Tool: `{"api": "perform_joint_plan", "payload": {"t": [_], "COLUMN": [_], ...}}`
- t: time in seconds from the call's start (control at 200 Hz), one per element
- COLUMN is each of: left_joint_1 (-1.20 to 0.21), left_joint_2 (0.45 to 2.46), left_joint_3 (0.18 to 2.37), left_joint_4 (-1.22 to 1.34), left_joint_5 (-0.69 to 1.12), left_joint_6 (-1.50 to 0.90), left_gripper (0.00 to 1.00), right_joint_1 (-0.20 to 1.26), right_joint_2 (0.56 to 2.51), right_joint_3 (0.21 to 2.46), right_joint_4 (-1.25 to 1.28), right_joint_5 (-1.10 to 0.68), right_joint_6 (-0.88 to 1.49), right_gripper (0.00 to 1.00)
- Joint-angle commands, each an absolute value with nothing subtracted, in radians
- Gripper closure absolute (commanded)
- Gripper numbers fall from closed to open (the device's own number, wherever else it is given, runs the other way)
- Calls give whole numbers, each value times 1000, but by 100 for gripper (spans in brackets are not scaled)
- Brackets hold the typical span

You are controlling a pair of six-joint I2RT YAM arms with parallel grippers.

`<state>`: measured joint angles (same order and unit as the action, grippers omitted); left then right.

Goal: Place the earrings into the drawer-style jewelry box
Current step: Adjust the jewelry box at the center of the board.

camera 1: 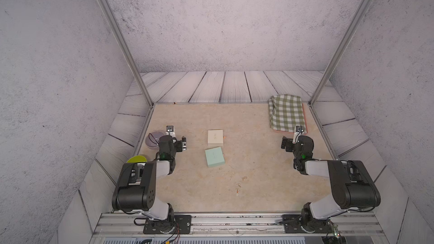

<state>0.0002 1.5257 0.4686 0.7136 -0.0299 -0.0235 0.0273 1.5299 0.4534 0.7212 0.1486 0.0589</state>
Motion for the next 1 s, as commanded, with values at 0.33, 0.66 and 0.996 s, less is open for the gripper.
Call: {"api": "perform_joint_plan", "payload": {"t": [0.33, 0.66, 0.996], "left_joint_1": [12, 11, 11], "left_joint_2": [1530, 1529, 1360], "left_joint_3": [478, 476, 587], "left_joint_4": [723, 726, 379], "left_joint_5": [-25, -25, -127], "left_joint_6": [-23, -24, -96], "left_gripper": [2, 2, 2], "right_joint_1": [25, 25, 44], "right_joint_2": [1535, 1534, 1331], "right_joint_3": [463, 462, 750], "right_joint_4": [721, 718, 120], "right_joint_5": [142, 144, 223], "right_joint_6": [60, 56, 285], "right_gripper": [1, 1, 1]}}
